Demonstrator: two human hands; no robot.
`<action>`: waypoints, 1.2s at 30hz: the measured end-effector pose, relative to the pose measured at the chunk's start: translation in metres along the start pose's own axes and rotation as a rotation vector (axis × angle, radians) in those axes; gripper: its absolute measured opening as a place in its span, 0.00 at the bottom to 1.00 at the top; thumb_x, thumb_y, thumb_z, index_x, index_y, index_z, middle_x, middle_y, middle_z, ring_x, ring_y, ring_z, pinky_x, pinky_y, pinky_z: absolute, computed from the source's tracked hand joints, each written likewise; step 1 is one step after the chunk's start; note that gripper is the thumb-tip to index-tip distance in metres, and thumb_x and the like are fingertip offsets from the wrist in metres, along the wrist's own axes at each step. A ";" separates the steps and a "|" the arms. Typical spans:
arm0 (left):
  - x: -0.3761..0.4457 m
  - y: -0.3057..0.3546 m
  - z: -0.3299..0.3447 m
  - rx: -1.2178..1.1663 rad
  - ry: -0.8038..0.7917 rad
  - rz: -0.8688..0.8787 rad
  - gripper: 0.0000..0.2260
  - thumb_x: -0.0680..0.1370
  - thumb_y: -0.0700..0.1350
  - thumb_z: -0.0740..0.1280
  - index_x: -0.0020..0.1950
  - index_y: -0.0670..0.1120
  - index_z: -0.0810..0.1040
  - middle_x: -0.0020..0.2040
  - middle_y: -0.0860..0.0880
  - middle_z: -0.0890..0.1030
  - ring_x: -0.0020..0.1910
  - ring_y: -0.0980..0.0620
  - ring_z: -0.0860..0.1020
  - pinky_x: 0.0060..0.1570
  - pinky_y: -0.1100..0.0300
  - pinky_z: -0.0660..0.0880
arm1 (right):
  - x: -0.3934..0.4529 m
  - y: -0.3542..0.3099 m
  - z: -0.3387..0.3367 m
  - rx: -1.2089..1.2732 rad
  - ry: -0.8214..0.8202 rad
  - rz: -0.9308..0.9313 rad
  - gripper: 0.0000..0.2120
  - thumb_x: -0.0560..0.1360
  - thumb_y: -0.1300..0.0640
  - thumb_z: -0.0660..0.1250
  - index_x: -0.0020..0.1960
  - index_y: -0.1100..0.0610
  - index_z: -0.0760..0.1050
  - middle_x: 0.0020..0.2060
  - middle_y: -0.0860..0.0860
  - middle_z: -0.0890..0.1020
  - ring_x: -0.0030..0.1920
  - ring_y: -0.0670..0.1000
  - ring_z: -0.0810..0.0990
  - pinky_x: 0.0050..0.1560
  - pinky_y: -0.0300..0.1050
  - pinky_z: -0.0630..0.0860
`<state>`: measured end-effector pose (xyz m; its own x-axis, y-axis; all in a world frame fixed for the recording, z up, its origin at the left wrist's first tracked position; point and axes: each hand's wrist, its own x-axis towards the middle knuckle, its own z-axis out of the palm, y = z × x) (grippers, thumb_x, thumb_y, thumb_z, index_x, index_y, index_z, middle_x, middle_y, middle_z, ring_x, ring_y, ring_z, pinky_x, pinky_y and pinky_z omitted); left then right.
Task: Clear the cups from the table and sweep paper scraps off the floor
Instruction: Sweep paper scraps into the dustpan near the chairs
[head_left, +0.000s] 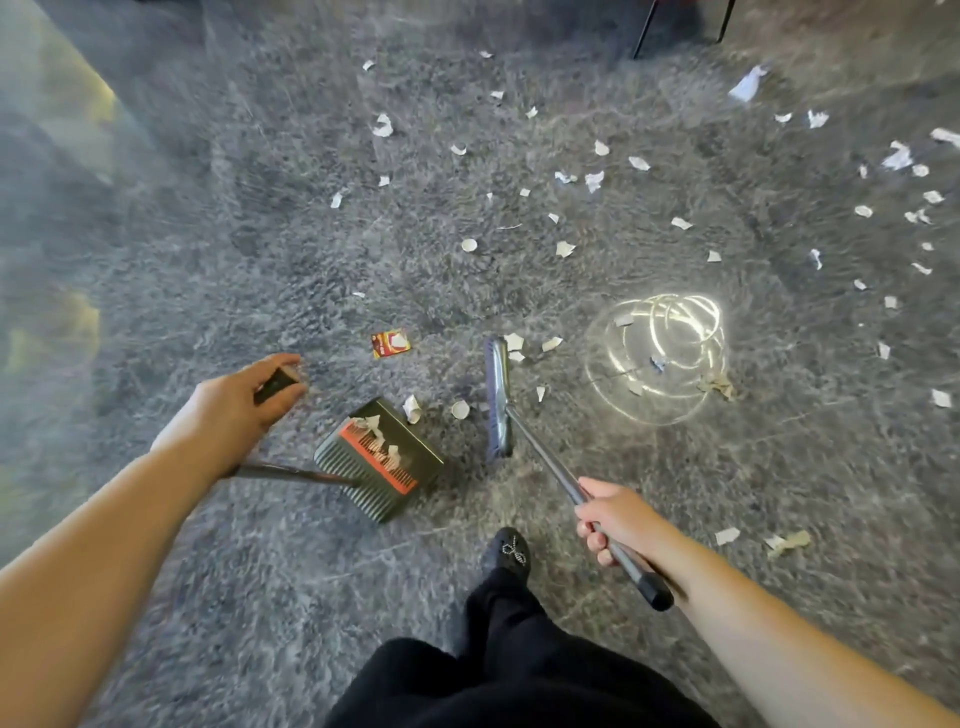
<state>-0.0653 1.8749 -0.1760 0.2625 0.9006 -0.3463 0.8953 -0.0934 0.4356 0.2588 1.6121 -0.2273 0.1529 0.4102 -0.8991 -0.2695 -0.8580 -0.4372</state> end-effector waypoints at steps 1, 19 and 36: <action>0.010 0.001 -0.002 -0.008 -0.006 0.013 0.17 0.77 0.58 0.67 0.66 0.62 0.74 0.41 0.52 0.80 0.33 0.54 0.77 0.32 0.61 0.71 | 0.004 -0.008 0.000 -0.011 0.005 0.000 0.29 0.79 0.68 0.54 0.77 0.53 0.55 0.30 0.53 0.68 0.22 0.45 0.64 0.20 0.36 0.63; 0.183 0.030 -0.055 0.160 -0.254 0.271 0.17 0.77 0.63 0.65 0.65 0.71 0.70 0.41 0.58 0.78 0.31 0.54 0.77 0.32 0.60 0.73 | 0.100 -0.079 0.107 0.109 0.006 0.138 0.26 0.80 0.67 0.53 0.76 0.52 0.57 0.28 0.53 0.66 0.19 0.46 0.64 0.21 0.35 0.63; 0.218 -0.002 -0.079 0.290 -0.344 0.396 0.21 0.74 0.69 0.60 0.67 0.75 0.63 0.48 0.56 0.77 0.45 0.49 0.79 0.44 0.49 0.80 | 0.087 -0.110 0.198 0.031 -0.036 0.135 0.31 0.77 0.67 0.55 0.77 0.48 0.55 0.31 0.52 0.69 0.22 0.46 0.65 0.23 0.37 0.62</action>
<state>-0.0379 2.1055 -0.1864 0.6545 0.5887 -0.4744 0.7544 -0.5498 0.3587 0.1137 1.8029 -0.2612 0.0790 0.3031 -0.9497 -0.3146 -0.8964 -0.3122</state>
